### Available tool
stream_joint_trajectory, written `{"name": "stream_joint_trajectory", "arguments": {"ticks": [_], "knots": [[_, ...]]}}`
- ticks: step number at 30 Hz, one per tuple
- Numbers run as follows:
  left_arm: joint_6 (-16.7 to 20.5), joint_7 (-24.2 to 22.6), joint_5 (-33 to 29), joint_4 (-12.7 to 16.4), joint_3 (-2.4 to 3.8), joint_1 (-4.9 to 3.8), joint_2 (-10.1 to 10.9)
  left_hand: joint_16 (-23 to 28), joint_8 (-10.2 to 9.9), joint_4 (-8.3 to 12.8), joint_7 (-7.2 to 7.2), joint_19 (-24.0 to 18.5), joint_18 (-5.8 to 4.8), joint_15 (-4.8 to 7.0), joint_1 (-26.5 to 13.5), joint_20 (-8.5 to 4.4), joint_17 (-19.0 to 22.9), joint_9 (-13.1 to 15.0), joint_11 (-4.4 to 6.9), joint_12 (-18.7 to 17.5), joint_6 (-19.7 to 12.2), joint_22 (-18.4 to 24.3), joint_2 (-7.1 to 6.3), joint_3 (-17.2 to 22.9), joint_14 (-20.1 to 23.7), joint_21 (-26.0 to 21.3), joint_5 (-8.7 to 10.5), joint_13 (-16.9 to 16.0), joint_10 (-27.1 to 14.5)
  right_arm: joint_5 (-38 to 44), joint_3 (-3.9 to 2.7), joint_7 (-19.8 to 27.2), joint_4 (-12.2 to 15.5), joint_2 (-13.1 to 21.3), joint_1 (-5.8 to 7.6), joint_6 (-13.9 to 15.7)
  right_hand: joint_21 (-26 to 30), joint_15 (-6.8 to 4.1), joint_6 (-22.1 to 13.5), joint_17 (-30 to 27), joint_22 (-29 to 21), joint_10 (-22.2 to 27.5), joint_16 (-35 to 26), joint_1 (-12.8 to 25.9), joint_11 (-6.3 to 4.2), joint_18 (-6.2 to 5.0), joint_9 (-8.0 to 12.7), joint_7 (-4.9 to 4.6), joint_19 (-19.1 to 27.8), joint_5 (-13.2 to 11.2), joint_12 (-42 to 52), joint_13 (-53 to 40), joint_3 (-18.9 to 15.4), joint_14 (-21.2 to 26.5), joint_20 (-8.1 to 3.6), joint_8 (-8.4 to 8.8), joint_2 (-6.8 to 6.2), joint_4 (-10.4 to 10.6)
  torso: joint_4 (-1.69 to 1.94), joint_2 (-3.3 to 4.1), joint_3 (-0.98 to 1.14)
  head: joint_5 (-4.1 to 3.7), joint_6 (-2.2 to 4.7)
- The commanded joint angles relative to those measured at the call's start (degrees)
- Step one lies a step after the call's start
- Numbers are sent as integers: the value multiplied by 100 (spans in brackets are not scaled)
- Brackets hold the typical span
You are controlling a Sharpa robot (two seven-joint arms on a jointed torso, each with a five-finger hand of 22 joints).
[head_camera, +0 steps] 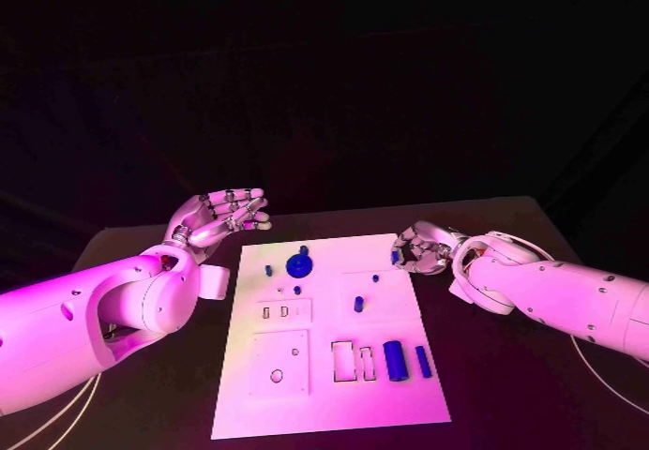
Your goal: Assemble the parts on the task board
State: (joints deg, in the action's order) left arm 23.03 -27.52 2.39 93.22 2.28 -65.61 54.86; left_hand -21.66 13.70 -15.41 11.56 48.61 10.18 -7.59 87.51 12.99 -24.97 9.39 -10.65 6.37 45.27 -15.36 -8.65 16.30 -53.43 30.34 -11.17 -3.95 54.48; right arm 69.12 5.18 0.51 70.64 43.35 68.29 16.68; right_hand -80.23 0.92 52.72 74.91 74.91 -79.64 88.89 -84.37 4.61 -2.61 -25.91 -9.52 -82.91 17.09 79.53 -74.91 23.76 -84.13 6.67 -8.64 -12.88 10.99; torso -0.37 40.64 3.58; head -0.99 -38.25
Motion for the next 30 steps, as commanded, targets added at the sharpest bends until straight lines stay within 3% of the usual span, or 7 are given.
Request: {"name": "stream_joint_trajectory", "arguments": {"ticks": [1,9,17,26,30], "knots": [[-105,-47,-5,4,4,-7,-11,18,-21,0,185,-31,-12,-12,-12,0,-5,6,-5,-17,-29,-5,-21,30,32,39,29,-1,-30,78,8,-29,1,-8,-18,-45,-23,-31,39,1279,738,-27,25,52,7,-2,-5,-3,-49,9,16,-340,33,-529,9,-38,11,10,1,-1,1,-1,-3],[-112,-40,-5,0,4,-7,-10,18,-21,0,185,-31,-12,-12,-12,0,-5,6,-5,-17,-29,-5,-21,30,32,39,29,-1,-30,84,8,-47,7,-15,-19,56,11,-17,-141,1270,722,26,21,171,35,-7,50,-44,-32,2,-38,-278,63,-527,6,73,-93,27,-3,-4,3,-6,0],[-113,-36,-5,-2,4,-7,-11,18,-21,0,185,-31,-12,-12,-12,0,-5,6,-5,-17,-29,-5,-21,30,32,39,29,-1,-30,94,8,-73,20,-20,-20,118,4,-8,-164,1274,731,30,22,194,45,-4,58,-53,-38,1,-41,-275,69,-528,12,90,-101,32,1,-1,6,-13,7],[-115,-35,-5,-2,4,-7,-12,18,-21,0,185,-31,-12,-12,-12,0,-5,6,-5,-17,-29,-5,-21,30,32,39,29,-1,-30,101,8,-98,38,-23,-22,103,-24,-25,17,1285,762,-23,26,220,15,2,21,-12,-63,1,11,-325,120,-531,9,-10,-71,20,-1,-3,6,-27,10],[-116,-33,-5,-3,4,-7,-12,18,-21,0,185,-31,-12,-12,-12,0,-5,6,-5,-17,-29,-5,-21,30,32,39,29,-1,-30,102,8,-85,43,-22,-25,137,-57,-90,265,1300,798,-87,31,249,-67,11,-56,86,-93,-3,65,-380,165,-535,-39,-196,-23,-7,-2,-3,4,-28,8]]}}
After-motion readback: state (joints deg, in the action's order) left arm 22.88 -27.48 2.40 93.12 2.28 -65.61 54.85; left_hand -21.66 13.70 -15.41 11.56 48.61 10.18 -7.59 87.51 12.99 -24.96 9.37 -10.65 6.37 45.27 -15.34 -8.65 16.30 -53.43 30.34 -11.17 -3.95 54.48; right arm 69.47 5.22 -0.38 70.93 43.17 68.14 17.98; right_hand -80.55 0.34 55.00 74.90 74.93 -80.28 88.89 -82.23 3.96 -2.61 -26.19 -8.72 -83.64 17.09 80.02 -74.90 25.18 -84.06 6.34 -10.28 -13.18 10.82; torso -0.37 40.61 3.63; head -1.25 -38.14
